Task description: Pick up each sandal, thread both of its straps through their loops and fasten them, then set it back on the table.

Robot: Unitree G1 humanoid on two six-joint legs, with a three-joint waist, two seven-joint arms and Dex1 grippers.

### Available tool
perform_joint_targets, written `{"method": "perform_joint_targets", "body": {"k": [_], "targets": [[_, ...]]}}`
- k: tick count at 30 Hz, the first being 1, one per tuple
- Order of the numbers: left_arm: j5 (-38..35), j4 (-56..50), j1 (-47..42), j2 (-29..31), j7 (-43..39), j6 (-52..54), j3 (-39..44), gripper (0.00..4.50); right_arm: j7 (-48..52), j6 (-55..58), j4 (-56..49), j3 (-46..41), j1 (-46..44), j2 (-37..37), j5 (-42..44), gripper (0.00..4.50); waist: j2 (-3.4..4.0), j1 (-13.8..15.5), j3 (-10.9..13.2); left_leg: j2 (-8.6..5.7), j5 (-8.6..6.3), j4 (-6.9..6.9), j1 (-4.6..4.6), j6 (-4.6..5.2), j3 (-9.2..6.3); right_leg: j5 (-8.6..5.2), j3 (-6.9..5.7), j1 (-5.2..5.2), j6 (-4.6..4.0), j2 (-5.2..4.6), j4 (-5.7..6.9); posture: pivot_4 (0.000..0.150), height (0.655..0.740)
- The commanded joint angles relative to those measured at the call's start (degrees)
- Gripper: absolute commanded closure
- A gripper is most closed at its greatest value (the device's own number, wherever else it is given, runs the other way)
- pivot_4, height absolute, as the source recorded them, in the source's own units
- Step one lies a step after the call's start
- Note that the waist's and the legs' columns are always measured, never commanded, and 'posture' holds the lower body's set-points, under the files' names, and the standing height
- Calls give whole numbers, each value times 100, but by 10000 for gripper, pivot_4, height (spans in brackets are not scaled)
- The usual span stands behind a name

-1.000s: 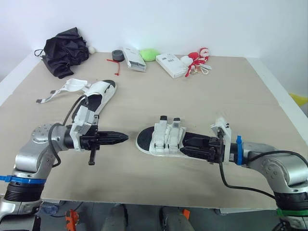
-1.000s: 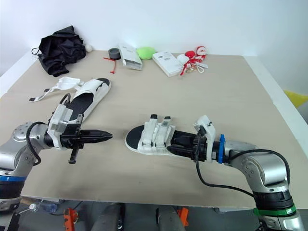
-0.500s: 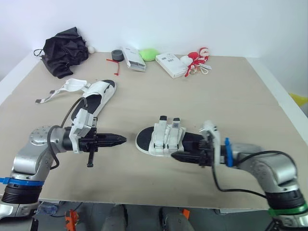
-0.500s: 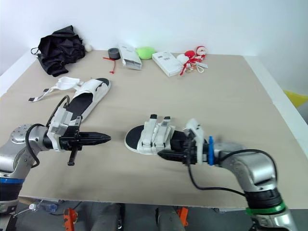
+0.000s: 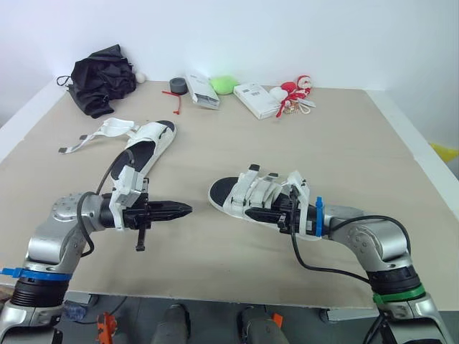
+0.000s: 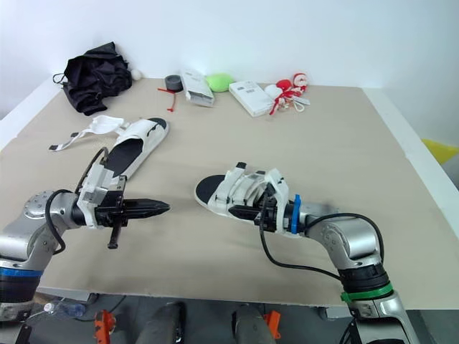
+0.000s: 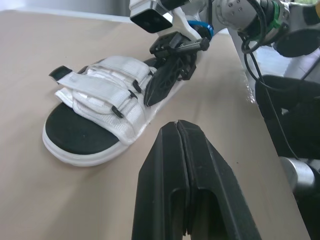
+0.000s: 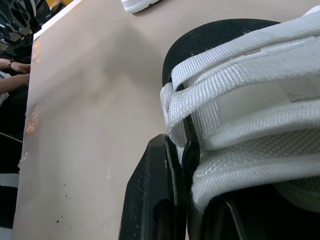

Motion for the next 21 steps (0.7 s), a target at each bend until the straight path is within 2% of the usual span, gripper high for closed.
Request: {"method": "perform_joint_targets", "body": {"k": [1,6,9,13,15,16,21], "targets": [[8,-44,-80,-278,404,-257,119,45000,-578,-68,209,-604,-141,40,-97,44750,0,6,0,0,0,1,-2,-1,1,8,0,0,16,-1,-1,1500,7380],[368,144,-263,-716,939,-574,-56,45000,-1748,-489,1121,-1330,-1058,169,-523,44750,0,-5,3,-5,3,1,-7,0,11,16,13,-10,27,-2,-2,1500,7380],[648,270,-416,-938,1343,-797,-119,45000,-2774,-907,2405,-1809,-2003,284,-907,44750,1,-15,4,-5,3,-6,-13,0,29,18,32,-26,31,-1,-2,1500,7380],[730,322,-551,-1134,1656,-766,-178,45000,-3594,-1492,3966,-1946,-2685,455,-1343,44750,2,-46,4,-6,3,-24,-26,0,47,41,52,-55,0,1,-1,1500,7380],[784,298,-596,-1218,1784,-737,-242,45000,-3927,-1975,4861,-1963,-2995,506,-1599,35760,2,-52,4,-5,0,-31,-27,2,48,40,54,-59,0,2,-1,1500,7380],[800,272,-619,-1270,1851,-714,-275,45000,-4025,-2192,5154,-1937,-3084,516,-1708,34538,2,-45,4,-5,0,-31,-27,2,48,40,54,-59,0,2,-1,1500,7380],[643,121,-683,-1545,2132,-591,-330,45000,-4006,-2528,5588,-1984,-3232,524,-1766,12618,2,-46,4,-8,-3,-35,-33,4,52,38,57,-67,-1,-2,-1,1500,7380]]}}
